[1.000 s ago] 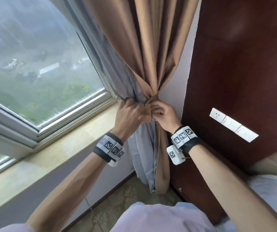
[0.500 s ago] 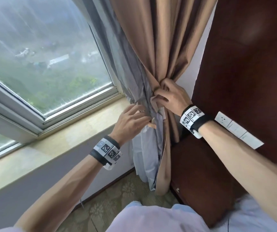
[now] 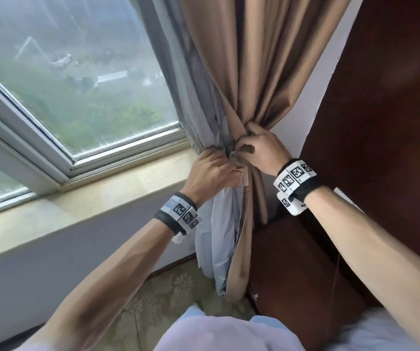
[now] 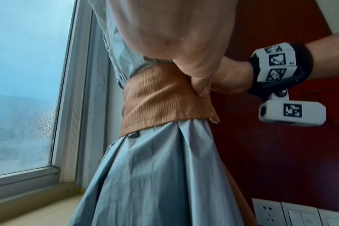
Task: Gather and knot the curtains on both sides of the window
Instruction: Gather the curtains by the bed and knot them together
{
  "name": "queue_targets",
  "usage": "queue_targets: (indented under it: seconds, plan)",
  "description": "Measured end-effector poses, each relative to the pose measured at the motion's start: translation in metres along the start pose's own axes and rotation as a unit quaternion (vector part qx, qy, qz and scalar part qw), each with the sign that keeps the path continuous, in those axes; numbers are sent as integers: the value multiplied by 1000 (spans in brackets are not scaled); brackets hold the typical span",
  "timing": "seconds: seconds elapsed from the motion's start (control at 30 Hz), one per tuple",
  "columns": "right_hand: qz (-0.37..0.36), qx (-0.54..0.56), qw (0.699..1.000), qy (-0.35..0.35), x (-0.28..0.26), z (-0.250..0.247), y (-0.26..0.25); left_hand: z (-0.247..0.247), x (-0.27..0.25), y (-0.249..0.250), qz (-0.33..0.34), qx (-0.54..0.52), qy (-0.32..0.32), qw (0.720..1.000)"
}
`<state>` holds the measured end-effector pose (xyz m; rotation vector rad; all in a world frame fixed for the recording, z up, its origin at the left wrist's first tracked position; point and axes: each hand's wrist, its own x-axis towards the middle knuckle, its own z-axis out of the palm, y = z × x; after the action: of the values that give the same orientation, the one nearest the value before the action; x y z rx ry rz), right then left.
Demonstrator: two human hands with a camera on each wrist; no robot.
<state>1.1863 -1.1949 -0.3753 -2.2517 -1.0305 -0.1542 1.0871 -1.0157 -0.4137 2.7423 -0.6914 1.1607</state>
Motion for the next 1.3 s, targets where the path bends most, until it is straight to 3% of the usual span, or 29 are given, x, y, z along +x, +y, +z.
queue_targets:
  seconds: [0.27, 0.53, 0.93, 1.03, 1.13, 1.3]
  plan:
    - [2, 25, 997, -73, 0, -19, -1, 12, 4, 14, -12, 47, 93, 994]
    - [-13, 21, 990, -136, 16, -30, 1, 14, 9, 15, -40, 67, 87, 993]
    - [-5, 67, 992, -107, 13, -24, 3, 18, 5, 23, -119, 14, 80, 990]
    - [8, 60, 995, -84, 13, -22, 5, 17, 5, 22, -130, -26, 48, 990]
    - [28, 57, 996, -64, 15, -22, 9, 12, -1, 26, -98, -29, -14, 995]
    - [21, 69, 994, -86, 15, -24, 9, 12, 0, 27, -178, -7, 20, 984]
